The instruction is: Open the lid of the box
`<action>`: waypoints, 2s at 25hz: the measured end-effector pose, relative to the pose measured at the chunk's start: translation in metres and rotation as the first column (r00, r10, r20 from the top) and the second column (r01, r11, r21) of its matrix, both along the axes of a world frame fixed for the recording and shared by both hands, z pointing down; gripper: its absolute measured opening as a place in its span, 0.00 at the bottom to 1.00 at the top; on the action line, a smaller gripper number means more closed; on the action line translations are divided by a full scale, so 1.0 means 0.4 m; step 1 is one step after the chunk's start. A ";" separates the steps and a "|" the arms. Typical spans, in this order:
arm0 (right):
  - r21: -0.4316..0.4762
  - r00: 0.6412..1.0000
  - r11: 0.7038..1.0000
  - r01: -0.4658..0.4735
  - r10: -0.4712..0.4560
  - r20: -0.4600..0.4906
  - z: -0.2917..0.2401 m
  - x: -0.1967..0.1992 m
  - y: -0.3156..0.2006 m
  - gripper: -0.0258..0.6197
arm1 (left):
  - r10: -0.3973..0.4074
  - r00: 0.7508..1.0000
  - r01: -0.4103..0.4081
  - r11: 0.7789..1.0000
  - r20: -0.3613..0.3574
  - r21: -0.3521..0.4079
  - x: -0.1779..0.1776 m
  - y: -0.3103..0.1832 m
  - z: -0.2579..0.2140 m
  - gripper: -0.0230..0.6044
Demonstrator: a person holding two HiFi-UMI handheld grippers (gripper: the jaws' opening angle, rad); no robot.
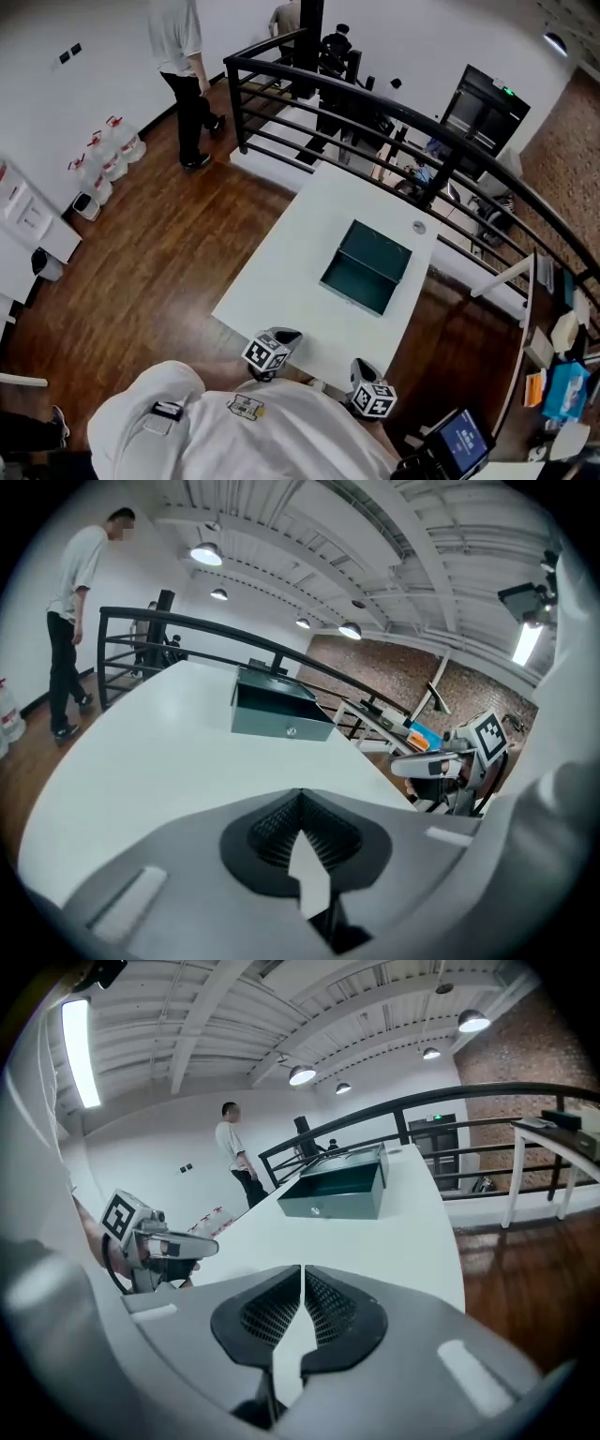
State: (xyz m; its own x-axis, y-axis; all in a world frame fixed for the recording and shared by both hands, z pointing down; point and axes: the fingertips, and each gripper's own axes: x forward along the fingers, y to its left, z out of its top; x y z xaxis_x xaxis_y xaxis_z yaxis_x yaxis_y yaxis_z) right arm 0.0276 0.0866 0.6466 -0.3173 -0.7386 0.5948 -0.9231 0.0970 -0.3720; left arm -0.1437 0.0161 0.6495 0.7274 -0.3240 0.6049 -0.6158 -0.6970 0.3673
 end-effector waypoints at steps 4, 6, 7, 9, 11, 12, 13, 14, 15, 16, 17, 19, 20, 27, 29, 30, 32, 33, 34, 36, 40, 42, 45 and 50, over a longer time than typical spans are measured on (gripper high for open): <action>-0.022 0.999 0.999 0.027 -0.028 -0.021 0.038 -0.056 0.021 0.05 | 0.028 1.000 -0.028 0.999 -0.012 0.016 -0.031 0.022 -0.001 0.04; -0.024 0.999 0.999 0.029 -0.030 -0.030 0.039 -0.069 0.019 0.05 | 0.022 0.999 -0.022 1.000 -0.028 0.018 -0.038 0.020 -0.005 0.04; -0.023 0.999 0.999 0.025 -0.026 -0.033 0.038 -0.071 0.016 0.05 | 0.018 0.999 -0.018 1.000 -0.034 0.017 -0.041 0.018 -0.006 0.04; -0.021 0.999 1.000 0.013 -0.014 -0.032 0.039 -0.068 0.014 0.04 | 0.014 0.999 -0.013 1.000 -0.040 0.016 -0.042 0.014 -0.006 0.04; -0.021 1.000 1.000 0.006 -0.006 -0.030 0.041 -0.060 0.014 0.04 | 0.012 0.999 -0.011 1.000 -0.040 0.016 -0.038 0.011 -0.008 0.04; -0.021 1.000 1.000 0.005 -0.005 -0.030 0.041 -0.053 0.011 0.04 | 0.008 0.999 -0.007 1.000 -0.041 0.016 -0.034 0.008 -0.009 0.04; -0.019 1.000 1.000 0.006 -0.007 -0.030 0.040 -0.047 0.007 0.04 | 0.001 0.999 0.000 1.000 -0.042 0.016 -0.029 0.003 -0.011 0.04; -0.017 1.000 1.000 0.009 -0.009 -0.030 0.040 -0.042 0.003 0.04 | -0.007 0.999 0.008 1.000 -0.044 0.015 -0.025 -0.001 -0.012 0.04; -0.016 0.999 1.000 0.012 -0.012 -0.029 0.039 -0.040 0.000 0.04 | -0.014 0.999 0.015 1.000 -0.045 0.014 -0.023 -0.003 -0.012 0.04; -0.015 0.999 1.000 0.014 -0.015 -0.029 0.037 -0.040 -0.002 0.04 | -0.019 0.999 0.019 1.000 -0.045 0.013 -0.022 -0.004 -0.013 0.04; -0.014 0.999 1.000 0.016 -0.016 -0.029 0.035 -0.041 -0.003 0.04 | -0.021 0.999 0.021 1.000 -0.044 0.011 -0.021 -0.004 -0.013 0.04; -0.014 0.999 1.000 0.015 -0.016 -0.029 0.033 -0.043 -0.003 0.04 | -0.019 0.999 0.019 1.000 -0.044 0.010 -0.017 -0.002 -0.015 0.04; -0.015 0.999 1.000 0.015 -0.015 -0.030 0.032 -0.043 -0.003 0.04 | -0.017 0.999 0.017 1.000 -0.045 0.010 -0.014 0.000 -0.016 0.04; -0.018 0.999 1.000 0.014 -0.015 -0.043 0.036 -0.047 0.008 0.04 | -0.010 0.999 0.010 1.000 -0.047 0.003 -0.008 0.006 -0.011 0.04; -0.019 0.999 1.000 0.013 -0.014 -0.049 0.036 -0.044 0.011 0.04 | -0.004 0.999 0.004 1.000 -0.048 0.003 -0.006 0.007 -0.010 0.04; -0.019 0.999 1.000 0.013 -0.014 -0.051 0.037 -0.043 0.012 0.04 | 0.000 0.999 0.001 1.000 -0.048 0.003 -0.005 0.008 -0.009 0.04; -0.019 0.998 1.000 0.013 -0.014 -0.059 0.035 -0.040 0.012 0.04 | 0.006 0.999 -0.006 1.000 -0.047 0.002 -0.004 0.009 -0.009 0.04; -0.020 0.998 1.000 0.013 -0.014 -0.064 0.034 -0.038 0.010 0.04 | 0.008 0.999 -0.008 1.000 -0.048 0.003 -0.003 0.008 -0.010 0.04; -0.020 0.998 1.000 0.013 -0.015 -0.069 0.033 -0.036 0.008 0.04 | 0.010 0.999 -0.010 1.000 -0.049 0.004 -0.002 0.006 -0.011 0.04; -0.020 0.997 1.000 0.015 -0.016 -0.076 0.032 -0.033 0.005 0.04 | 0.010 0.999 -0.010 1.000 -0.051 0.005 -0.001 0.004 -0.011 0.04; -0.016 0.997 1.000 0.014 -0.016 -0.079 0.029 -0.035 0.004 0.04 | 0.007 0.999 -0.006 1.000 -0.051 0.003 -0.003 0.006 -0.012 0.04; -0.017 0.997 1.000 0.015 -0.016 -0.078 0.027 -0.037 0.006 0.04 | 0.005 0.999 -0.005 1.000 -0.051 0.001 -0.005 0.007 -0.015 0.04; -0.017 0.997 1.000 0.013 -0.014 -0.077 0.027 -0.036 0.008 0.04 | 0.001 0.999 -0.001 1.000 -0.052 0.001 -0.006 0.008 -0.015 0.04; -0.015 0.997 1.000 0.007 -0.008 -0.078 0.031 -0.027 0.014 0.04 | -0.003 0.999 0.003 1.000 -0.051 0.004 -0.003 0.011 -0.013 0.04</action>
